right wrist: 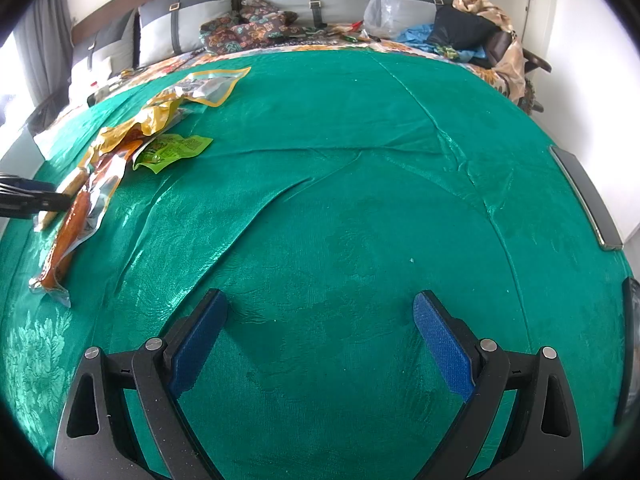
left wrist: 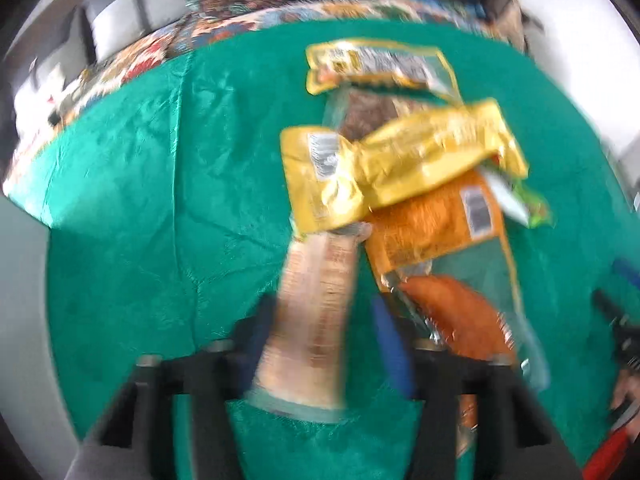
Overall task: Organize snacks
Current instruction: 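Grasp the cream wafer bar on the green cover with the left tool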
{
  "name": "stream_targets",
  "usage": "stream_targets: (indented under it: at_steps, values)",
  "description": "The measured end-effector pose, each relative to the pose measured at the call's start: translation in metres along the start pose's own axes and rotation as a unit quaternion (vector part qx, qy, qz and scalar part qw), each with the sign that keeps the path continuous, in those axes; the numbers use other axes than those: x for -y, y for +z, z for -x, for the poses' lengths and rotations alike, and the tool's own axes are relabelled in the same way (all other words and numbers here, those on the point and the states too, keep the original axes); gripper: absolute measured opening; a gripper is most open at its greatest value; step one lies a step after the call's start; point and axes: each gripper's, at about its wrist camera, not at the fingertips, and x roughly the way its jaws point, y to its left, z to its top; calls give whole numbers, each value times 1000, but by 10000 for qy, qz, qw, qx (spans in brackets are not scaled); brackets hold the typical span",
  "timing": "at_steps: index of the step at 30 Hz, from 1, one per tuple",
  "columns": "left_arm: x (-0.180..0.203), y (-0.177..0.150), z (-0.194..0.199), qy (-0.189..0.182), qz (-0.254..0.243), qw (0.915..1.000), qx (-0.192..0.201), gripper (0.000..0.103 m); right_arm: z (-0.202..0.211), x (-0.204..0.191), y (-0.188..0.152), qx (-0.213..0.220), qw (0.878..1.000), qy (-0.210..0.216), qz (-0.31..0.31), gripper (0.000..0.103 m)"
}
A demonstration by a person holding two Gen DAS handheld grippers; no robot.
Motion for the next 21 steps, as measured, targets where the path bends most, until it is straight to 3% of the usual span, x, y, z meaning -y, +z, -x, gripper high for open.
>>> stream_targets:
  at_steps: [3,8,12,13,14,16,19,21]
  values:
    - [-10,-12,5,29,371,9993,-15,28,0,0,0,0,10000,-3,0,96]
    - [-23,-81,37,76,896,9959,-22,28,-1,0,0,0,10000,-7,-1,96]
    - [-24,-131,59,386,925,9948,170,30,-1,0,0,2,10000,-19,-1,96]
    - [-25,-138,62,456,928,9943,257,38,-1,0,0,2,10000,-21,-1,96]
    - [-26,-144,64,476,956,9937,335,57,-1,0,0,2,10000,-20,-1,96]
    - [-32,-149,63,555,1062,9919,420,83,-1,0,0,2,10000,-19,-1,96]
    - [-36,-152,55,683,1037,9907,552,83,-1,-1,0,2,10000,-19,-2,96]
    - [-39,-153,49,699,1013,9902,668,91,-1,-1,0,2,10000,-20,-1,96]
